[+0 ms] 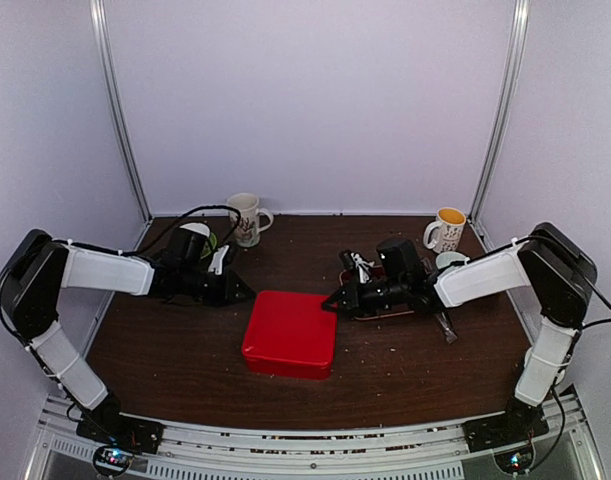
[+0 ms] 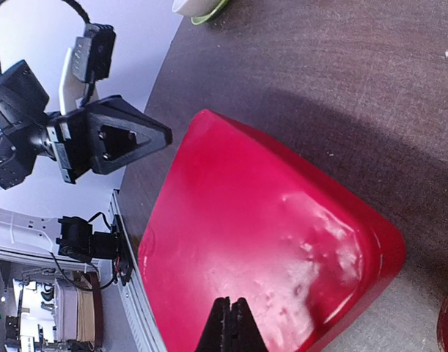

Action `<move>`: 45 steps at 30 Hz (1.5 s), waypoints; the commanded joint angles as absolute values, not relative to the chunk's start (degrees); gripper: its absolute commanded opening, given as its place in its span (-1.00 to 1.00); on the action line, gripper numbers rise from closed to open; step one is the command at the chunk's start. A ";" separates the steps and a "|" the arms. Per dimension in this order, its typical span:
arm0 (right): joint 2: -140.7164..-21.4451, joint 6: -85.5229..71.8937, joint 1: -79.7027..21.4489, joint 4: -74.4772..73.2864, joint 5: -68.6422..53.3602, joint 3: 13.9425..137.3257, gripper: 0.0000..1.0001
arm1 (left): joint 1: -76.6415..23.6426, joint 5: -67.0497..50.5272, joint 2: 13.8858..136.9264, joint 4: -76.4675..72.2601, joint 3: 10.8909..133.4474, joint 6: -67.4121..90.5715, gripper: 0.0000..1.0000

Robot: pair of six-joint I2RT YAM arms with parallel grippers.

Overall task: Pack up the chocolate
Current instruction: Press the box lid onto the packing box.

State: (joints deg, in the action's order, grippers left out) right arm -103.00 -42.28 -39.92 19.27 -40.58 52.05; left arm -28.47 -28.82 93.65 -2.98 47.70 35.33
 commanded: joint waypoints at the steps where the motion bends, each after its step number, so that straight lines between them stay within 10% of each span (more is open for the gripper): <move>1: -99.37 -42.20 -39.43 22.39 -40.78 50.54 -1.00 | -30.53 -32.58 93.03 -6.85 45.80 35.80 -1.00; 16: -111.98 -49.81 -36.74 38.19 -43.98 48.30 -1.00 | -30.67 -33.27 94.34 -13.95 47.25 37.73 -1.00; 24: -99.86 -45.20 -38.71 31.17 -44.34 44.47 -1.00 | -30.67 -33.70 104.68 -26.66 39.39 42.92 -1.00; 45: -105.27 -45.44 -41.80 37.39 -45.72 38.30 -1.00 | -35.68 -31.09 90.21 -34.68 27.86 55.93 -1.00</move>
State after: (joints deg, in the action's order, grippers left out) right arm -101.62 -47.11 -41.43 38.50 -47.27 39.64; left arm -34.41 -33.17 94.43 -37.71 30.02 51.75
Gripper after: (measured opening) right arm 0.009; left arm 0.009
